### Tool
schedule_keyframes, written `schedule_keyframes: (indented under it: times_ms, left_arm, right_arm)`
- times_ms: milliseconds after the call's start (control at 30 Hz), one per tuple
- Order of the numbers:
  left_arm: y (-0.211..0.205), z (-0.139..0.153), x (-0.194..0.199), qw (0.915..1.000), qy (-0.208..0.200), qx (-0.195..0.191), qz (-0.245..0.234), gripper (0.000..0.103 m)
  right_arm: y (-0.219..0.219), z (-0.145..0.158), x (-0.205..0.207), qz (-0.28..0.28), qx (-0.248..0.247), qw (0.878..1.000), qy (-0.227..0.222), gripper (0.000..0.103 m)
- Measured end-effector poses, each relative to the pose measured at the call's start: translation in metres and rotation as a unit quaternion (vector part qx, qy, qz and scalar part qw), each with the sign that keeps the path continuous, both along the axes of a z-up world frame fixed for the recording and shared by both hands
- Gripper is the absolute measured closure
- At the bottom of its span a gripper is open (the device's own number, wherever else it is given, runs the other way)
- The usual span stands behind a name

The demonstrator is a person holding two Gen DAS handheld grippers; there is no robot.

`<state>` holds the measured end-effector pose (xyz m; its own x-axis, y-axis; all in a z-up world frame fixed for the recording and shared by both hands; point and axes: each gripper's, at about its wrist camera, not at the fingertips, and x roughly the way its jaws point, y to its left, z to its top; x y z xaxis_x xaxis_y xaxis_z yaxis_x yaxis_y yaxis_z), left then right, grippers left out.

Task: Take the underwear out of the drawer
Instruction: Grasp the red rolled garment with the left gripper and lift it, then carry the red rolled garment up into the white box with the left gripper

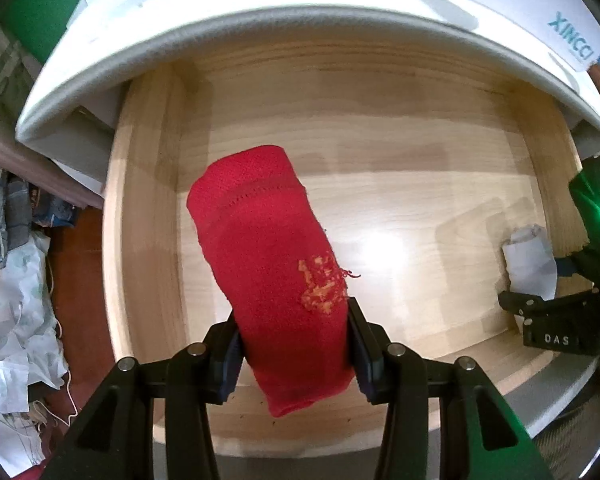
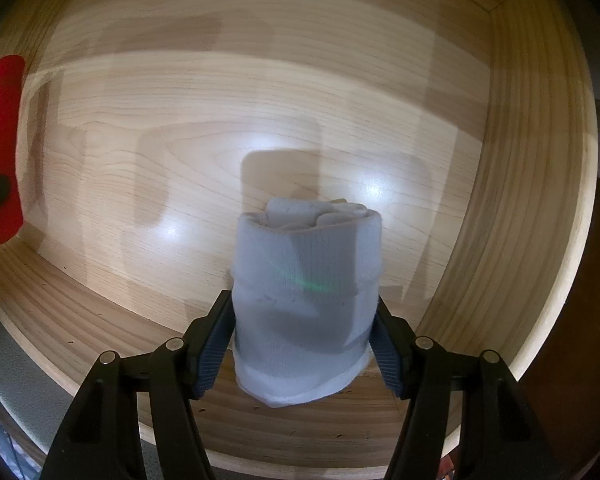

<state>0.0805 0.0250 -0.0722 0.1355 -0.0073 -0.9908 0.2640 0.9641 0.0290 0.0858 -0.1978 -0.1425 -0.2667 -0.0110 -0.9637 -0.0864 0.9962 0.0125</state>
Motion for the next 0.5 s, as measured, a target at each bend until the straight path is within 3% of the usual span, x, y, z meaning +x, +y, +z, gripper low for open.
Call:
schedule_keyframes:
  times_ms: [500]
  left_arm:
    - [-0.002, 0.045, -0.011, 0.9964, -0.084, 0.01, 0.0, 0.057]
  right_arm:
    - [-0.007, -0.001, -0.002, -0.007, 0.0, 1.0, -0.002, 0.042]
